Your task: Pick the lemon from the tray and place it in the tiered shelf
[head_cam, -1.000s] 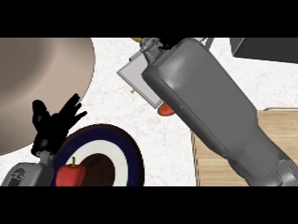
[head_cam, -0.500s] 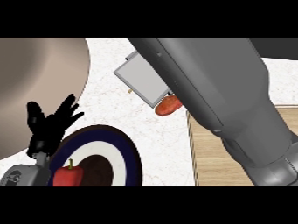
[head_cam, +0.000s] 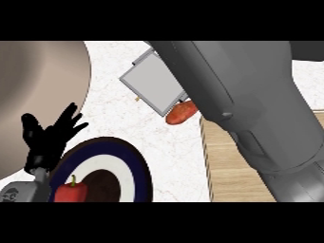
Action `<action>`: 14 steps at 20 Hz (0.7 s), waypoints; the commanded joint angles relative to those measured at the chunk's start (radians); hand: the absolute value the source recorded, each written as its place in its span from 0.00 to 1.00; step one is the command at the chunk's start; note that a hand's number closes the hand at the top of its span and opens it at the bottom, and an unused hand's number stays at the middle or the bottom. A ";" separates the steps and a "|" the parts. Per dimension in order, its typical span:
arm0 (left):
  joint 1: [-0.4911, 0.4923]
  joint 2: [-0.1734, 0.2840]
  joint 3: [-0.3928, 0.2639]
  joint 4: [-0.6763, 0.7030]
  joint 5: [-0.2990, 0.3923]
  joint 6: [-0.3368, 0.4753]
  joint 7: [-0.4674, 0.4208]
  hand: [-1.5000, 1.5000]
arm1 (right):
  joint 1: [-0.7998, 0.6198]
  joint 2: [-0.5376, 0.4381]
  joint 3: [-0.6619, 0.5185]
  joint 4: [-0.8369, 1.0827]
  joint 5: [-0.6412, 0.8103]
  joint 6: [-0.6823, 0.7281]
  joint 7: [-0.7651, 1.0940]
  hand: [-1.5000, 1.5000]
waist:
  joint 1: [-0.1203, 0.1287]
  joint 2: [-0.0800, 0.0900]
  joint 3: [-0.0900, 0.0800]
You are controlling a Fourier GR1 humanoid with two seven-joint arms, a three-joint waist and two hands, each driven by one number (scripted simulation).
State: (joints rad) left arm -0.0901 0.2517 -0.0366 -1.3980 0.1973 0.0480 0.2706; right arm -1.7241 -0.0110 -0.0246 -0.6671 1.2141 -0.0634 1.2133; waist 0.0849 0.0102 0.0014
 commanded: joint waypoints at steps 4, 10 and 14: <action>-0.021 -0.024 -0.003 0.049 0.007 0.007 0.045 0.50 | -0.075 0.010 -0.072 0.161 0.013 -0.074 0.145 1.00 | -0.029 0.010 -0.006; 0.017 -0.013 0.010 0.053 0.000 -0.005 0.012 0.50 | -0.055 0.010 -0.087 0.239 0.053 -0.166 0.107 1.00 | -0.031 0.012 -0.006; 0.009 -0.009 0.010 0.032 -0.011 0.010 0.047 0.50 | -0.058 -0.001 -0.118 0.260 0.060 -0.180 0.053 1.00 | -0.045 0.005 -0.004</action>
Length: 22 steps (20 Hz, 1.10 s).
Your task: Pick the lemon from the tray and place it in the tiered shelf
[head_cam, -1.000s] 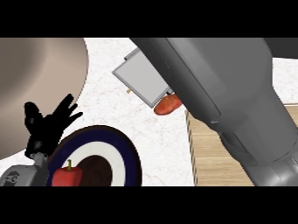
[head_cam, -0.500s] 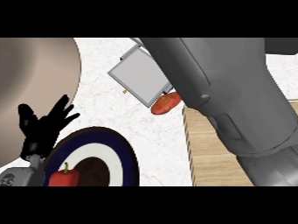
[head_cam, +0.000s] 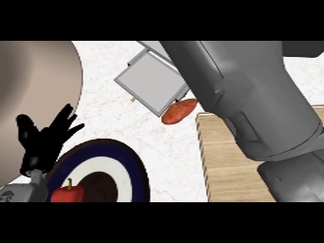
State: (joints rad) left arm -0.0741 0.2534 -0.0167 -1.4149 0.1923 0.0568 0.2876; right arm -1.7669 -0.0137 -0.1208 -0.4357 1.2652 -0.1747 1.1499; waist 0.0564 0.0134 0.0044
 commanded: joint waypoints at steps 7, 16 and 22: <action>0.032 -0.026 -0.007 0.062 -0.010 -0.014 -0.026 0.50 | -0.014 0.013 -0.054 0.064 0.011 -0.122 0.058 1.00 | -0.019 -0.002 -0.007; 0.024 0.007 0.028 0.045 0.021 -0.046 0.007 0.50 | -0.020 0.004 -0.089 0.070 0.034 -0.275 0.123 1.00 | -0.012 0.001 -0.007; 0.011 -0.028 0.008 0.063 -0.011 -0.011 -0.005 0.50 | 0.011 0.010 -0.132 0.004 0.052 -0.411 0.116 0.00 | -0.028 0.002 -0.007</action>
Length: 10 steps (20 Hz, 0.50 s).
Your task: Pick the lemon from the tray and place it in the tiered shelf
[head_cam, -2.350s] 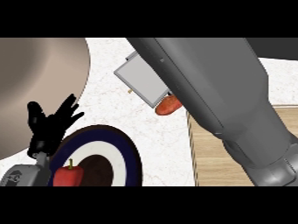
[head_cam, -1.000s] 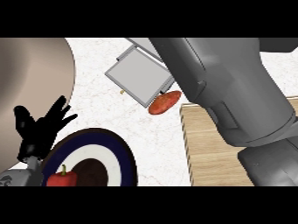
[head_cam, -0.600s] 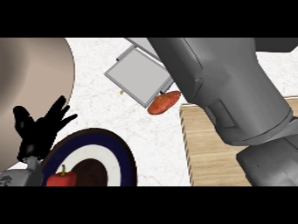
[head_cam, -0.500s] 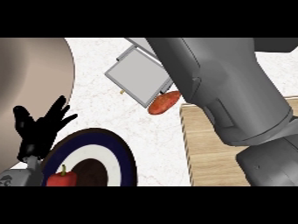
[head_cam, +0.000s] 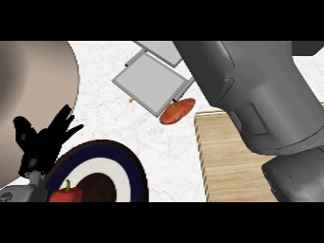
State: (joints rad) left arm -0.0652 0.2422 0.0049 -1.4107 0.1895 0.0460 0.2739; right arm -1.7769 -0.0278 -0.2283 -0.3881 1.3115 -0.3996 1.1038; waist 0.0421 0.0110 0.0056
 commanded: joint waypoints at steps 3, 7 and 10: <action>-0.002 -0.014 -0.017 0.032 0.010 -0.018 0.035 0.50 | 0.018 0.026 -0.048 -0.090 0.005 -0.282 0.136 0.00 | -0.004 0.004 -0.008; 0.037 -0.018 -0.018 0.018 -0.013 0.003 0.010 0.50 | 0.021 0.027 -0.100 -0.138 0.001 -0.356 0.129 0.00 | -0.007 -0.001 -0.007; 0.036 -0.007 0.002 0.009 0.010 -0.009 0.026 0.50 | 0.021 -0.013 -0.129 -0.166 0.032 -0.408 0.119 0.00 | -0.013 -0.003 -0.007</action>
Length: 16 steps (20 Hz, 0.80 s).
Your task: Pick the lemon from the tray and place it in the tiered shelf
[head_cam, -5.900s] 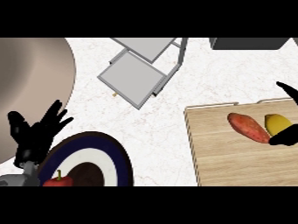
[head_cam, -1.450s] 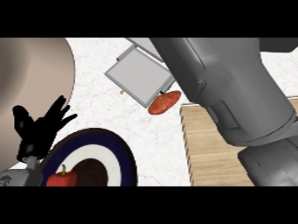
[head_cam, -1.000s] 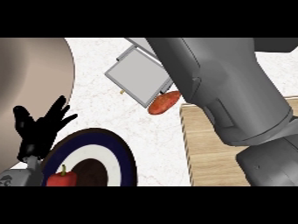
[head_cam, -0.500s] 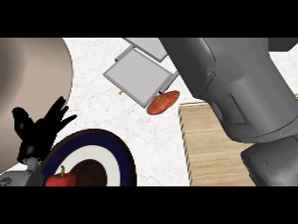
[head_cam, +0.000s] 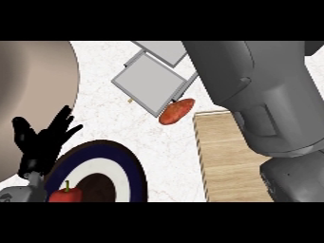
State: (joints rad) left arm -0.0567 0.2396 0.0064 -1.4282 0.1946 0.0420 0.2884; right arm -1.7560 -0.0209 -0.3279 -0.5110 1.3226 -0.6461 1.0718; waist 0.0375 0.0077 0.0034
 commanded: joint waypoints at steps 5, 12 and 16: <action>0.050 0.000 0.004 0.031 -0.008 0.004 0.018 0.50 | 0.008 -0.043 -0.002 -0.062 0.219 -0.162 0.267 0.00 | -0.040 -0.015 -0.006; 0.050 0.017 0.049 0.054 0.026 -0.012 0.025 0.50 | 0.029 -0.061 -0.079 -0.254 0.349 -0.114 0.354 0.00 | -0.083 -0.030 -0.004; 0.091 -0.007 0.046 0.065 0.005 0.012 -0.014 0.50 | 0.086 -0.001 -0.109 -0.422 0.388 -0.055 0.347 0.00 | -0.102 -0.039 -0.003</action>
State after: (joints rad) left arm 0.0050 0.2522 0.0563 -1.4187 0.2007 0.0543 0.2829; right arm -1.6851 -0.0540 -0.4202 -0.8061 1.6580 -0.7220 1.2123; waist -0.0463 -0.0294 0.0080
